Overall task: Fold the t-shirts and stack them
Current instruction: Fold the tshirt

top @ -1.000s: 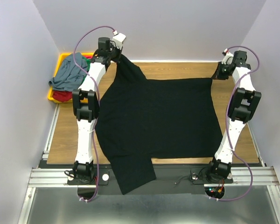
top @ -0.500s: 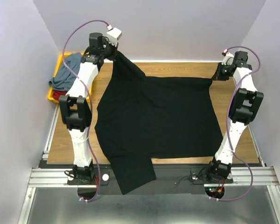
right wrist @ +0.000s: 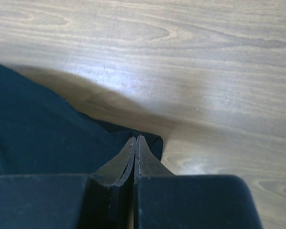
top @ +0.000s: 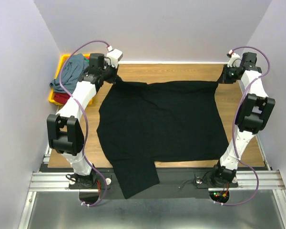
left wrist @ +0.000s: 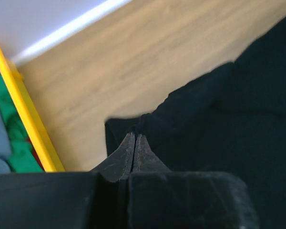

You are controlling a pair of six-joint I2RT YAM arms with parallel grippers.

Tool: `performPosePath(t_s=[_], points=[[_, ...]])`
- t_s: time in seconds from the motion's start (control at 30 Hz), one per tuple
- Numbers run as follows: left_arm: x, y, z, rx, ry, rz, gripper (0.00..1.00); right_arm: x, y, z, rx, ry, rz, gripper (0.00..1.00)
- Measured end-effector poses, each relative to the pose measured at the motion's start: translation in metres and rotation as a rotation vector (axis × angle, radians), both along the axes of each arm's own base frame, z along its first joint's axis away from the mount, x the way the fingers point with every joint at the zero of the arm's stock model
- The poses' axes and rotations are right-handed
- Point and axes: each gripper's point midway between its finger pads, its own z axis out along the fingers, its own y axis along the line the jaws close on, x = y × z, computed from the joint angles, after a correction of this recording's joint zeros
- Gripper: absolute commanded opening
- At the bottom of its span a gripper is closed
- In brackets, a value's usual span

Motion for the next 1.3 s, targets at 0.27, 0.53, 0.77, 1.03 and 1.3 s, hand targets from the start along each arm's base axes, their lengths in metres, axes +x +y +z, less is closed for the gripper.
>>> performPosePath(t_s=[0.27, 0.53, 0.77, 1.03, 1.3], points=[[-0.043, 0.005, -0.001, 0.006, 0.020, 0.077, 0.00, -0.020, -0.002, 0.019, -0.043, -0.034, 0.026, 0.00], [-0.093, -0.011, 0.015, 0.000, -0.023, 0.076, 0.00, -0.037, -0.003, 0.023, -0.079, -0.046, 0.054, 0.01], [-0.140, -0.023, -0.037, 0.032, 0.110, 0.049, 0.00, -0.059, 0.001, 0.002, -0.098, 0.000, 0.092, 0.01], [-0.177, -0.015, -0.095, 0.107, 0.268, 0.020, 0.00, -0.079, 0.002, -0.019, -0.126, 0.045, 0.130, 0.01], [-0.190, -0.019, -0.119, 0.177, 0.327, -0.063, 0.00, -0.095, -0.001, -0.041, -0.158, 0.095, 0.157, 0.00]])
